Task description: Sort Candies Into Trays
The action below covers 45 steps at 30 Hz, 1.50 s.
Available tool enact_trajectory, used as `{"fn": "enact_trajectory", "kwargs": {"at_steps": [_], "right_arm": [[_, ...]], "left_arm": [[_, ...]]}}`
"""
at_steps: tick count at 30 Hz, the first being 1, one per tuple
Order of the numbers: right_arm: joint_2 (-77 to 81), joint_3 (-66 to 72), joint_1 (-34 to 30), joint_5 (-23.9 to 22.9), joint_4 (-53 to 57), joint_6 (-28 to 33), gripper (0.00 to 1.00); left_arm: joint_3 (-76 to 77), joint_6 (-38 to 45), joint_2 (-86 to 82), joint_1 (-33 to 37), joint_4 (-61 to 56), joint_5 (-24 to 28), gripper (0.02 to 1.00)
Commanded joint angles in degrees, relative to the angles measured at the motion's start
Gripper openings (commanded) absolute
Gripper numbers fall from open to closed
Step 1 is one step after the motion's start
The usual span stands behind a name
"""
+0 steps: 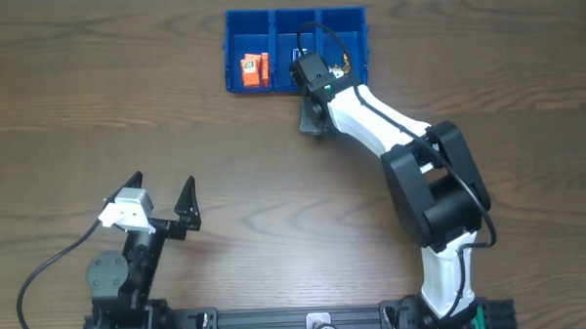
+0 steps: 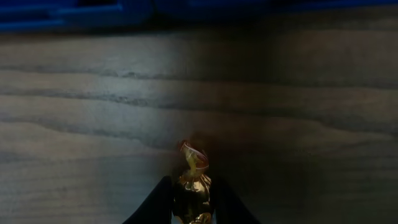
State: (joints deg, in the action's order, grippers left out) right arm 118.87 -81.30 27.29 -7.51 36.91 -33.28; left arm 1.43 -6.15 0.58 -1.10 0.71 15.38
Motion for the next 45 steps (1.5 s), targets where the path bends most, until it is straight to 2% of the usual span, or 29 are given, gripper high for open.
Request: {"fn": "enact_trajectory", "kwargs": {"at_steps": [1, 6, 10, 14, 21, 40, 42, 43, 44, 45], "right_arm": [[-10.6, -0.5, 0.4, -2.6, 1.3, 1.0, 0.132], [-20.6, -4.0, 0.2, -8.2, 2.2, 5.5, 0.137], [-21.6, -10.3, -2.6, -14.2, 1.4, 10.1, 0.137], [-19.0, -10.6, -5.0, -14.3, -3.8, 12.5, 0.139], [-10.9, -10.6, -7.1, -12.8, -5.6, 12.5, 0.139], [-3.1, -10.6, -7.2, -11.9, -9.8, 12.3, 0.156], [-2.9, -10.6, -7.1, -11.9, -9.8, 12.3, 0.176], [-2.8, -10.6, -7.1, -11.9, -9.8, 12.3, 0.22], [-2.7, -10.6, -7.1, -11.9, -9.8, 12.3, 0.318], [-2.6, -10.6, -7.1, -11.9, -9.8, 12.3, 0.47]], "left_arm": [[-1.2, -0.3, -0.4, 0.3, 2.1, 2.1, 0.996], [-1.2, -0.3, -0.4, 0.3, 2.1, 2.1, 0.998], [-1.2, -0.3, -0.4, 0.3, 2.1, 2.1, 0.998], [-1.2, -0.3, -0.4, 0.3, 2.1, 2.1, 0.998], [-1.2, -0.3, -0.4, 0.3, 2.1, 2.1, 0.998], [-1.2, -0.3, -0.4, 0.3, 2.1, 2.1, 0.998], [-1.2, -0.3, -0.4, 0.3, 2.1, 2.1, 0.998], [-1.2, -0.3, -0.4, 0.3, 2.1, 2.1, 0.996], [-1.2, -0.3, -0.4, 0.3, 2.1, 2.1, 0.996], [-1.2, -0.3, -0.4, 0.3, 2.1, 2.1, 0.998]]}}
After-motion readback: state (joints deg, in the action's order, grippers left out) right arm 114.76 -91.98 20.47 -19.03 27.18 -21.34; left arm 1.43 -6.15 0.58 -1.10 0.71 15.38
